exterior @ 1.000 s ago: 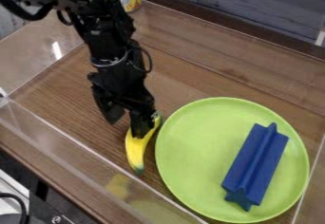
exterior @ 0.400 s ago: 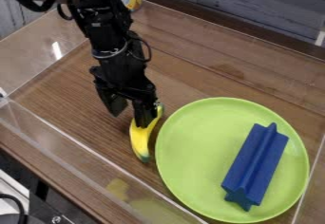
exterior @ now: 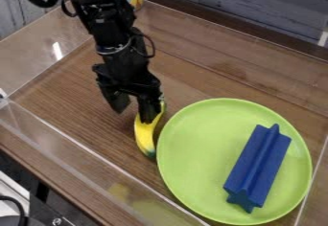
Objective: Put the banana in the green plate
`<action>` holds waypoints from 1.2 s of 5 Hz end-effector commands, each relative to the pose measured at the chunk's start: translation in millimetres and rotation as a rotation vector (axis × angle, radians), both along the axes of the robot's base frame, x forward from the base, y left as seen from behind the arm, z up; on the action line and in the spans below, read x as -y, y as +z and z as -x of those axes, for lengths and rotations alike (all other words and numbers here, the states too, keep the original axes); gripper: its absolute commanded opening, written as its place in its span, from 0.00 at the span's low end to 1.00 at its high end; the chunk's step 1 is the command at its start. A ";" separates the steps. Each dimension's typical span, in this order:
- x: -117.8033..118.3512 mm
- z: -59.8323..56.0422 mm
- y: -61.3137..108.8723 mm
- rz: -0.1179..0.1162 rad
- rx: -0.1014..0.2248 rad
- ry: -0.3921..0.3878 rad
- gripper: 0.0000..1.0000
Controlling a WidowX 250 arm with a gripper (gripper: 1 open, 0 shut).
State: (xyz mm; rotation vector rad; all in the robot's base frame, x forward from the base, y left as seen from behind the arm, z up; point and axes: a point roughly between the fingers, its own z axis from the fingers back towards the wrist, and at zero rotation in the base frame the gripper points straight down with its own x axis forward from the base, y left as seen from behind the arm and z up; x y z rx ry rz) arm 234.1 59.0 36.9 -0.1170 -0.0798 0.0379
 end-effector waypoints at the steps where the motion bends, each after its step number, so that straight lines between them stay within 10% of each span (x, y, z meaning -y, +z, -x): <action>1: -8.2 2.9 -4.9 0.003 -0.015 -0.076 1.00; 2: -16.9 5.4 -6.0 0.009 -0.018 -0.153 1.00; 6: 4.5 3.3 -27.9 0.034 -0.026 -0.067 1.00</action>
